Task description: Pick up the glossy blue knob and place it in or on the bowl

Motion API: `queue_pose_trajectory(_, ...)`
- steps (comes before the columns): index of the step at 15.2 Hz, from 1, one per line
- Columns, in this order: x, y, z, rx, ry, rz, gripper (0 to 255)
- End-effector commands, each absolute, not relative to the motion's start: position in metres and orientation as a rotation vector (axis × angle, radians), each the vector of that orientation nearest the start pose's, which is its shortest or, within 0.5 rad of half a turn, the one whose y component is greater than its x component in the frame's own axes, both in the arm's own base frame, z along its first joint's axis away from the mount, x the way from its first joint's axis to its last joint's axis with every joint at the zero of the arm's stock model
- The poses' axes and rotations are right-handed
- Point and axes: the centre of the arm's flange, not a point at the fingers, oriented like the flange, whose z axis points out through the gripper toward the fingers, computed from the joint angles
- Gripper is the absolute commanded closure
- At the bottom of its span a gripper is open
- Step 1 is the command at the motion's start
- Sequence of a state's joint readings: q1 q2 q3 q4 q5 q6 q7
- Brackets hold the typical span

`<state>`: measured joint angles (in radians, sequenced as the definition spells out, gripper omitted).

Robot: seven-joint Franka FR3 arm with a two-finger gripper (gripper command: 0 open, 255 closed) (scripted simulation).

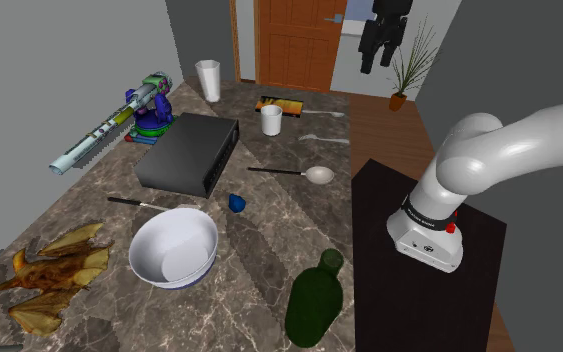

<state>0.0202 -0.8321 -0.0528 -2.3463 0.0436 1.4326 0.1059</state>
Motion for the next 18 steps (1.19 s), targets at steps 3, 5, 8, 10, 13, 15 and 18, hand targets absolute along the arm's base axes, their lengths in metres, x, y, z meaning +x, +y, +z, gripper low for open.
queue_pose_trajectory(3,0.288,0.008,0.579,-3.059,0.174,0.121,0)
queue_pose_trajectory(5,0.296,0.026,0.562,-3.062,0.171,0.110,0)
queue_pose_trajectory(8,0.309,0.052,0.535,-3.067,0.168,0.094,0)
queue_pose_trajectory(10,0.318,0.070,0.518,-3.070,0.165,0.083,0)
queue_pose_trajectory(13,0.331,0.096,0.491,-3.075,0.161,0.067,0)
queue_pose_trajectory(15,0.340,0.113,0.474,-3.078,0.159,0.056,0)
queue_pose_trajectory(18,0.353,0.139,0.447,-3.083,0.155,0.039,0)
